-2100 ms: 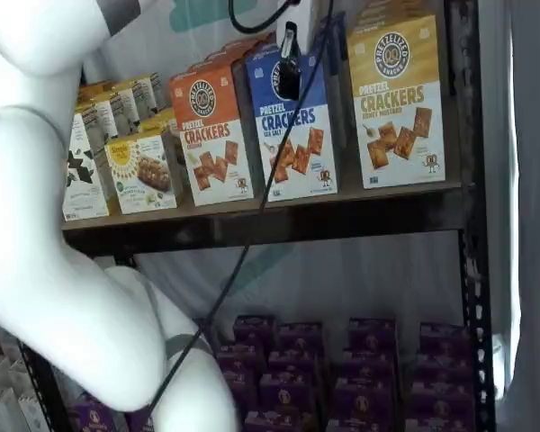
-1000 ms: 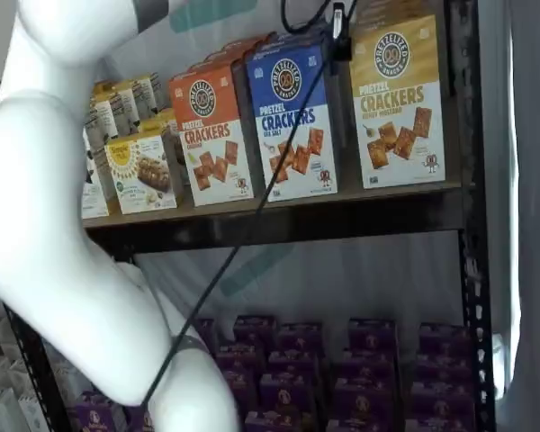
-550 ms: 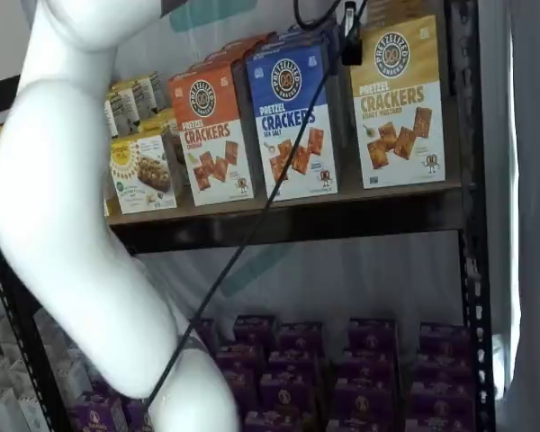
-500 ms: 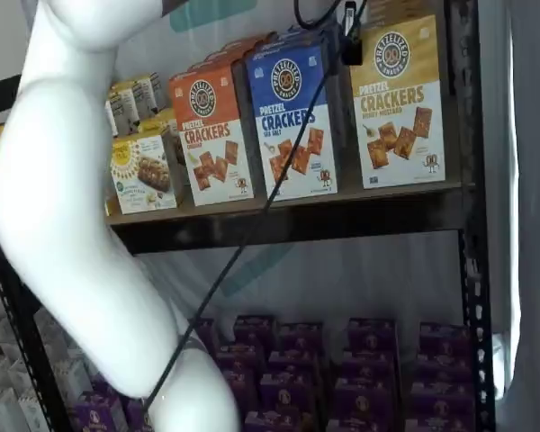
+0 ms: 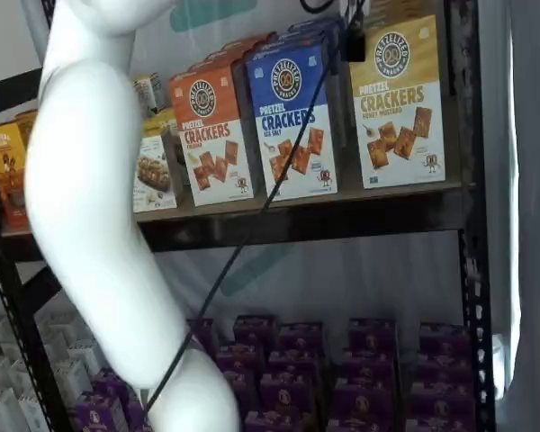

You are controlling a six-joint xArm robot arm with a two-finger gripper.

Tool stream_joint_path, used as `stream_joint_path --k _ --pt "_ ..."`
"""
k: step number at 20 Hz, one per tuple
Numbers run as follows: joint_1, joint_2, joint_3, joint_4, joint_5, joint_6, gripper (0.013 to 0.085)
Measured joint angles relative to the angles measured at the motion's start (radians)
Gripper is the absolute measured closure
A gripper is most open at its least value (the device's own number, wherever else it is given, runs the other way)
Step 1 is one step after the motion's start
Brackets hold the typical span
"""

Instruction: Retrieve the yellow and white box located on the top shelf, the sixth one from the left

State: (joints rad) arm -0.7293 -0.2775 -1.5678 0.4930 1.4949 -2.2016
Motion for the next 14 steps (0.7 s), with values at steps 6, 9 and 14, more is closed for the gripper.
stream_joint_path --k 6,9,14 --pt "0.012 0.064 -0.086 -0.039 0.038 0.014 0.0130" --pt "0.019 0.088 -0.115 -0.061 0.051 0.017 0.0130" --pt "0.033 0.113 -0.134 -0.095 0.049 0.018 0.0130"
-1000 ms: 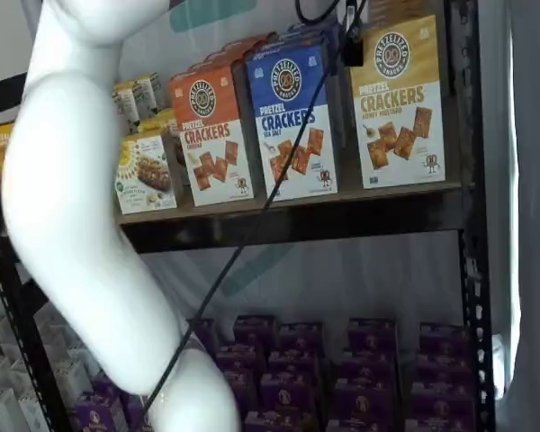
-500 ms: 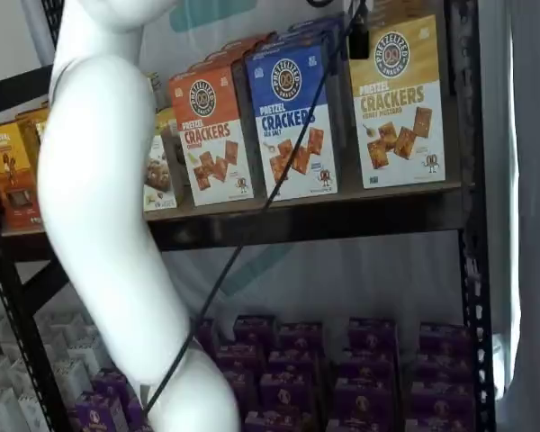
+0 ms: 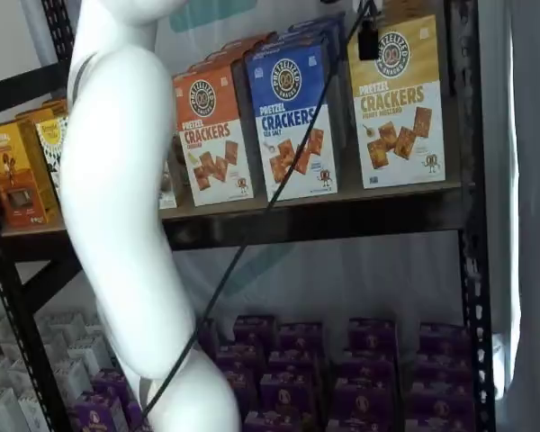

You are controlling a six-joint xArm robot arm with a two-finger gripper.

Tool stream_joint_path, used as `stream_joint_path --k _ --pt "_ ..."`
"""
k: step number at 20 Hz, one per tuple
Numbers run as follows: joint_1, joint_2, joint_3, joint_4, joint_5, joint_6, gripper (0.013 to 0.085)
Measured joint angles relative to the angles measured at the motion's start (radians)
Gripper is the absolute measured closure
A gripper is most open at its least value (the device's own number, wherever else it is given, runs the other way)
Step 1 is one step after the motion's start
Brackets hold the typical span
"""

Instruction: Retrieve the yellow and white box located on the top shelf, the sixth one from the left

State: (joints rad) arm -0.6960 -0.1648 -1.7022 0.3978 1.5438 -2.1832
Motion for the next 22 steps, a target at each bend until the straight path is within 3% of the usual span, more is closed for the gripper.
stream_joint_path --k 10,22 --pt "0.026 -0.018 0.051 -0.039 -0.039 0.001 0.0130" --pt "0.020 -0.020 0.029 -0.070 0.014 0.001 0.0130"
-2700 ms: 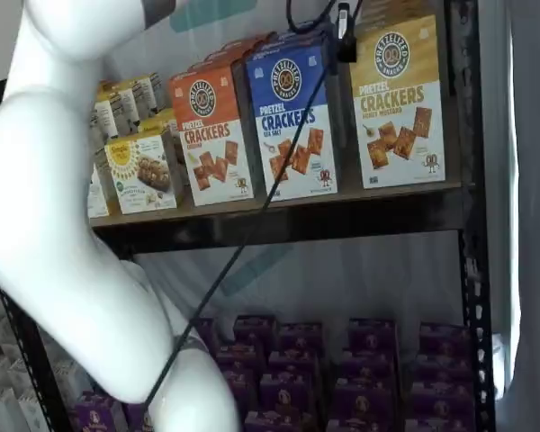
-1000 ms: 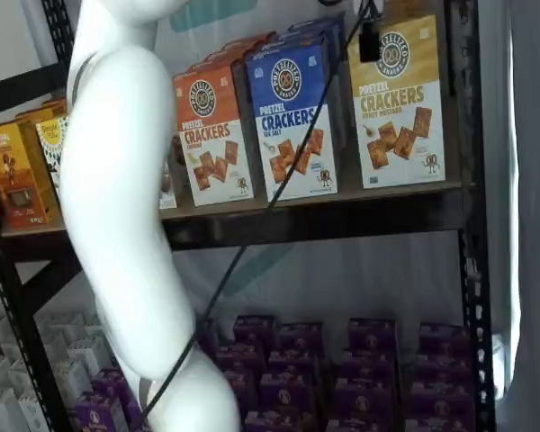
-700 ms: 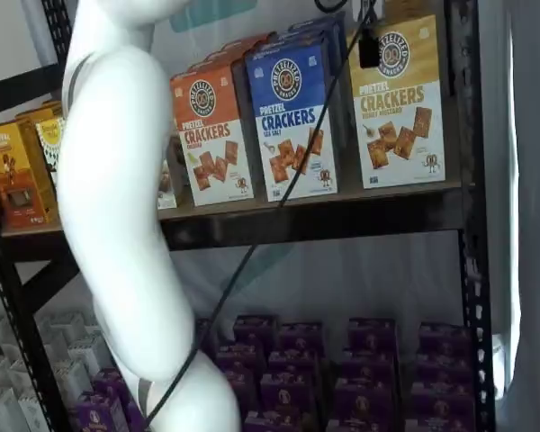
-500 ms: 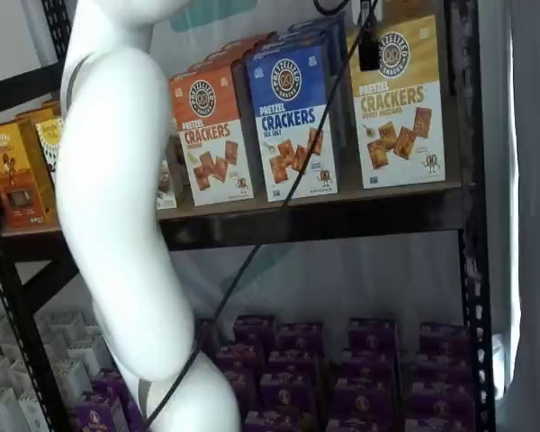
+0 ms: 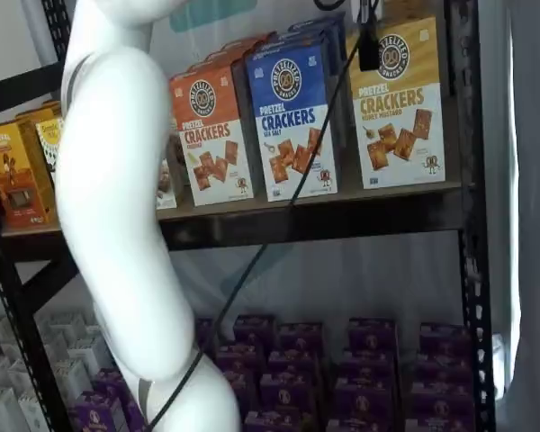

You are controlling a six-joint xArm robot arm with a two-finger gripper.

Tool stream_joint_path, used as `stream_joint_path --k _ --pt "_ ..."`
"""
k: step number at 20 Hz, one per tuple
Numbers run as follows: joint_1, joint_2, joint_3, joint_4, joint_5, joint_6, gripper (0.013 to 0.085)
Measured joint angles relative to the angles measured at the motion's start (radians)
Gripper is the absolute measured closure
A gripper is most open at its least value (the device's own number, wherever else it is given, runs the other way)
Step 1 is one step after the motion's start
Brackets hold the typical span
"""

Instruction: Retrieve the yellow and white box located on the top shelf, the sixth one from the left

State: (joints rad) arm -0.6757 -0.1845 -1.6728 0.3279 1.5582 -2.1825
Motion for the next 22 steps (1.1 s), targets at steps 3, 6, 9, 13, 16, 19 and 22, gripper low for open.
stream_joint_path --k 3,6,9,13,16,19,22 --pt "0.010 -0.013 0.016 -0.023 -0.009 0.000 0.0130" --pt "0.021 -0.026 0.038 -0.037 -0.023 0.004 0.0130" --pt "0.030 -0.036 0.057 -0.042 -0.036 0.008 0.0130" --pt "0.038 -0.039 0.064 -0.053 -0.041 0.012 0.0130" --pt "0.045 -0.036 0.058 -0.073 -0.036 0.016 0.0130" --pt "0.052 -0.029 0.045 -0.094 -0.024 0.019 0.0130" --pt "0.059 -0.015 0.021 -0.121 0.001 0.025 0.0130"
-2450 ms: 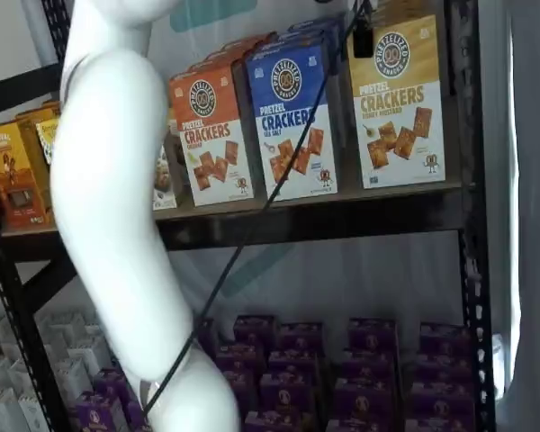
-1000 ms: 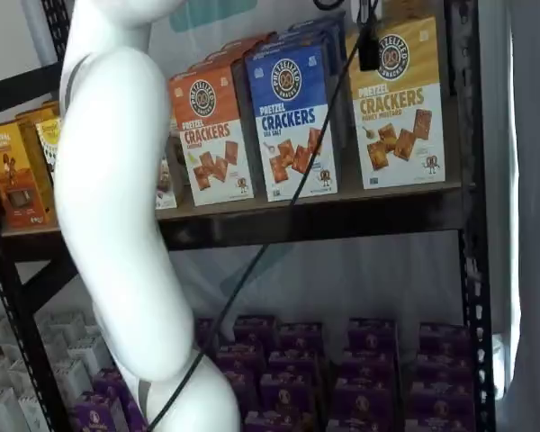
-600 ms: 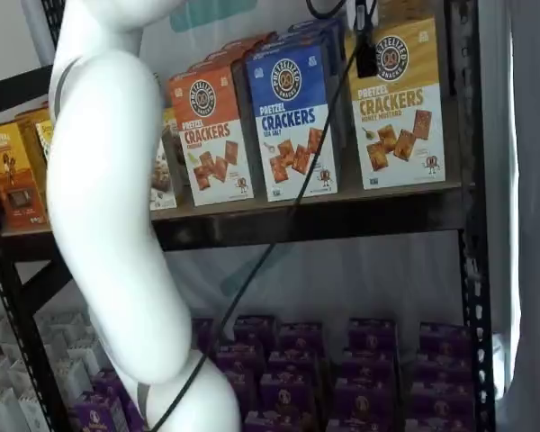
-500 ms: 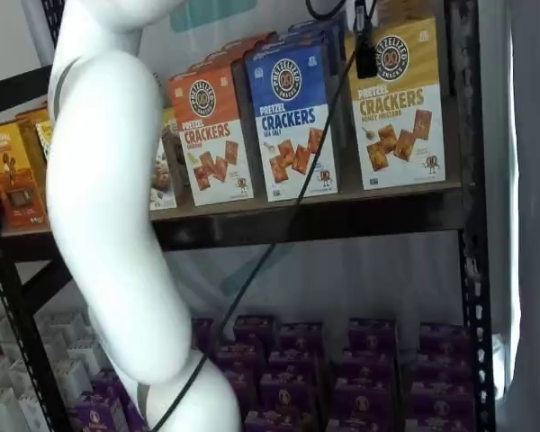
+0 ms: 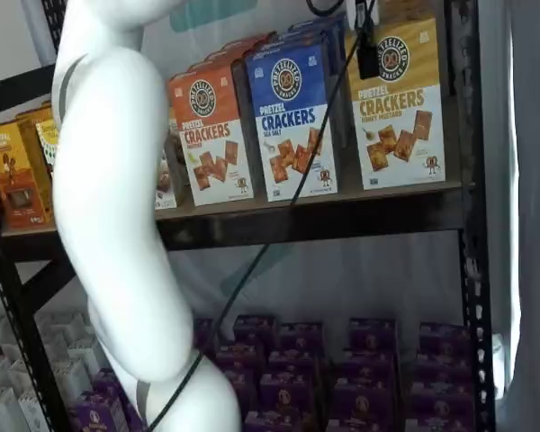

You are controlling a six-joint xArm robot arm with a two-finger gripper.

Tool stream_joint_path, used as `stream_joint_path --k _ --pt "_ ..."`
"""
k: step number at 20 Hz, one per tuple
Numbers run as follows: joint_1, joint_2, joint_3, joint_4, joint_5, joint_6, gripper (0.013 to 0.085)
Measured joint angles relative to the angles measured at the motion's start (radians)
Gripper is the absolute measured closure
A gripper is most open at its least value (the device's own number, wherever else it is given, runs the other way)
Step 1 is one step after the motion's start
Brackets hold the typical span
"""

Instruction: Retrieve the yellow and white box located on the top shelf, the sixth one from the left

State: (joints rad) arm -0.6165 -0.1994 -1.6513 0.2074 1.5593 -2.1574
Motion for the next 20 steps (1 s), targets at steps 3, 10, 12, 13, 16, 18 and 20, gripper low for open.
stream_joint_path --k 3,10,12,13,16,18,20 --pt "0.007 0.013 -0.020 -0.022 0.020 0.005 0.0130" --pt "0.015 0.029 -0.044 -0.033 0.039 0.014 0.0130" --pt "0.017 0.032 -0.050 -0.035 0.044 0.016 0.0130" --pt "0.018 0.033 -0.053 -0.037 0.046 0.017 0.0130" --pt "0.020 0.033 -0.057 -0.043 0.049 0.017 0.0130" --pt "0.020 0.031 -0.058 -0.046 0.051 0.017 0.0130" --pt "0.020 0.028 -0.056 -0.049 0.051 0.017 0.0130"
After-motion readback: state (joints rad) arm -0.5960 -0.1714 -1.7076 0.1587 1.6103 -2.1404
